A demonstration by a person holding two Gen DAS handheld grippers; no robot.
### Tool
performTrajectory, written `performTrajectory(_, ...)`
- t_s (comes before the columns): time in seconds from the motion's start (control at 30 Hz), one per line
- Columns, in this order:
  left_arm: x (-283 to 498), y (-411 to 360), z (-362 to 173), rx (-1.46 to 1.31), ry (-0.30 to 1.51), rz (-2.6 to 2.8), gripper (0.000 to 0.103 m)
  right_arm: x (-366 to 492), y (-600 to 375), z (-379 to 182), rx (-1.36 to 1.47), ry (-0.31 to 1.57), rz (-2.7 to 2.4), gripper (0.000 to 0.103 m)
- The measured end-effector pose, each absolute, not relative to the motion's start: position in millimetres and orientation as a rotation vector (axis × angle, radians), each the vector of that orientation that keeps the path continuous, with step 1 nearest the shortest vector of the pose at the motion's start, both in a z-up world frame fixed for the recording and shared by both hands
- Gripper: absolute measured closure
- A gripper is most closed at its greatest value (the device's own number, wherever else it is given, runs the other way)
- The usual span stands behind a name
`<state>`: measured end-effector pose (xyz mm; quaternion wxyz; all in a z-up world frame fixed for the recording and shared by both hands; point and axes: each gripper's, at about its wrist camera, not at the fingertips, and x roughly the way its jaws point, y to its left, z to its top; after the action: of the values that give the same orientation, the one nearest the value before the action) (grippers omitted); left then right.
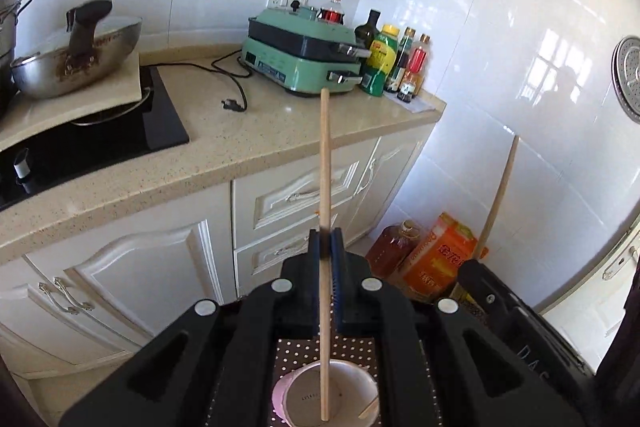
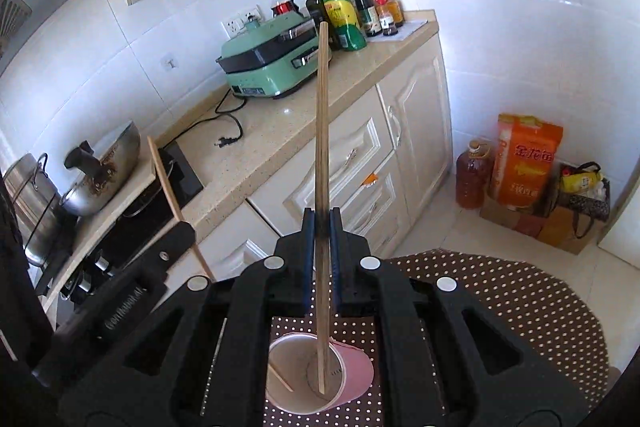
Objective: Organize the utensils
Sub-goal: 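Lift the left tool's chopstick into the pink cup while the right tool inserts its chopstick, then open the left tool over the cup while the right tool opens, releasing chopsticks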
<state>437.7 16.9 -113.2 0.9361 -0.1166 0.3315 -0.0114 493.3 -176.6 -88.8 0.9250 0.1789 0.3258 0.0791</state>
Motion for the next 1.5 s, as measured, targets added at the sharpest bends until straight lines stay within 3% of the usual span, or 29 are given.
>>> performTrajectory(0.33,427.4,25.2,-162.1,-0.218,0.752,-0.062,0.097,484.3,-168.0,-135.5,0.363,0.760,0.214,0.096)
performTrajectory(0.77,398.4,22.5,-177.3,-0.149,0.790,-0.126,0.097,463.5,-155.2,-151.9,0.305,0.847,0.258,0.095)
performTrajectory(0.9,395.7,23.6,-175.8,-0.123,0.791,-0.131,0.095,461.3,-158.0,-152.2,0.316,0.869,0.255,0.095)
performTrajectory(0.97,394.8,24.3,-176.2,-0.119,0.806,-0.140,0.089,462.4,-158.6,-152.9,0.310,0.892,0.255,0.094)
performTrajectory(1.0,393.8,24.9,-176.4,-0.121,0.811,-0.143,0.078,462.5,-158.9,-153.5,0.306,0.903,0.249,0.089)
performTrajectory(1.03,392.3,25.7,-176.1,-0.122,0.811,-0.141,0.075,462.6,-159.5,-154.4,0.301,0.918,0.237,0.080)
performTrajectory(1.13,387.6,28.2,-174.0,-0.115,0.804,-0.122,0.075,457.5,-165.1,-153.9,0.300,0.918,0.176,0.053)
performTrajectory(1.5,376.6,31.1,-171.4,-0.068,0.829,-0.090,0.069,443.4,-177.4,-145.1,0.300,0.908,0.150,0.053)
